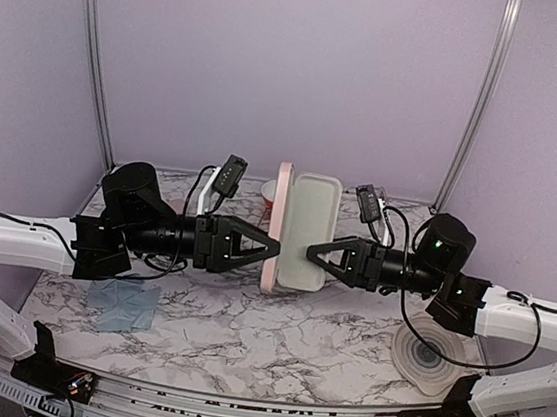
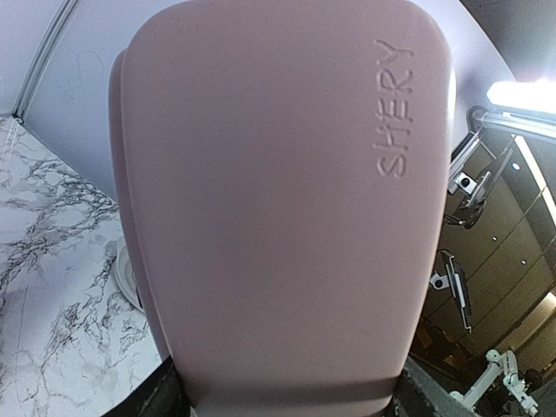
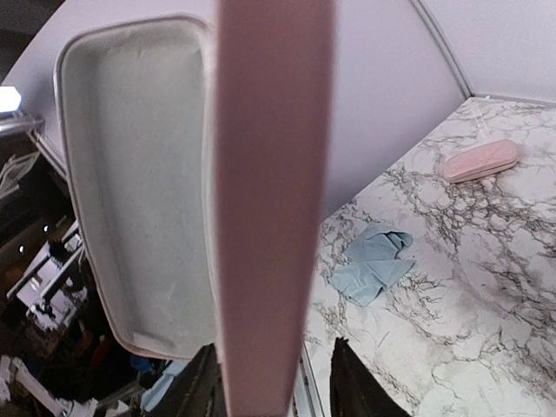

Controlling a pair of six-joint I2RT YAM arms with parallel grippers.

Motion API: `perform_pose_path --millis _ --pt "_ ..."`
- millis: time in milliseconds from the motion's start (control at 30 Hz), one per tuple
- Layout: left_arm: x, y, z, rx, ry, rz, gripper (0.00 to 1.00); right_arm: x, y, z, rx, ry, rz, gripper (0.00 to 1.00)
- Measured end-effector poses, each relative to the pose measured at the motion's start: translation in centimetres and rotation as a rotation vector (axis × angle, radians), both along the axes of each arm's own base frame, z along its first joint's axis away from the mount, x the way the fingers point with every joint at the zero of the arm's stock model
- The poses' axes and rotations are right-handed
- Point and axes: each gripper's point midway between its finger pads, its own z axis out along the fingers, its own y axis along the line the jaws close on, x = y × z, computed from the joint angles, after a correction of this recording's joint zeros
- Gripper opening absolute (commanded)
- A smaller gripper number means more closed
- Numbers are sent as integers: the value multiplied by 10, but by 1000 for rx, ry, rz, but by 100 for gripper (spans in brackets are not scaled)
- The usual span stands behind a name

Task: Organize the sunglasses
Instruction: Open the sunglasses case, then place the opened sunglasses case at the center of the board.

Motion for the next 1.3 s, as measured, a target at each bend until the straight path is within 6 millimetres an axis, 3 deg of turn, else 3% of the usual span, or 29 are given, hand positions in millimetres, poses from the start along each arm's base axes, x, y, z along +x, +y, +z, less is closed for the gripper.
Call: perform_pose_path --millis 100,400,533,633,733,800,933,1100,1300 --pt "-1 1 3 -9 0 -2 40 -1 0 1 2 -8 4 41" --pt "-3 1 7 -25 -11 -14 41 -11 -2 14 35 -24 47 7" --pt "-5 1 10 -37 -21 -23 48 -12 -2 14 36 -17 53 4" --pt "-6 1 10 -38 -21 -25 68 -12 -2 14 36 -15 54 3" --pt "-5 1 10 -37 -18 -25 81 -12 -2 14 29 -12 51 2" --pt "-5 1 10 -39 -14 -22 98 -11 -3 14 18 -7 43 2" --pt "-2 1 11 -50 -12 -2 99 -10 -7 16 -17 -12 19 1" --pt "6 7 -7 -24 10 48 99 -4 -14 16 -84 -7 -44 0" --pt "17 17 -23 17 21 136 99 11 -26 1 -237 34 -165 0"
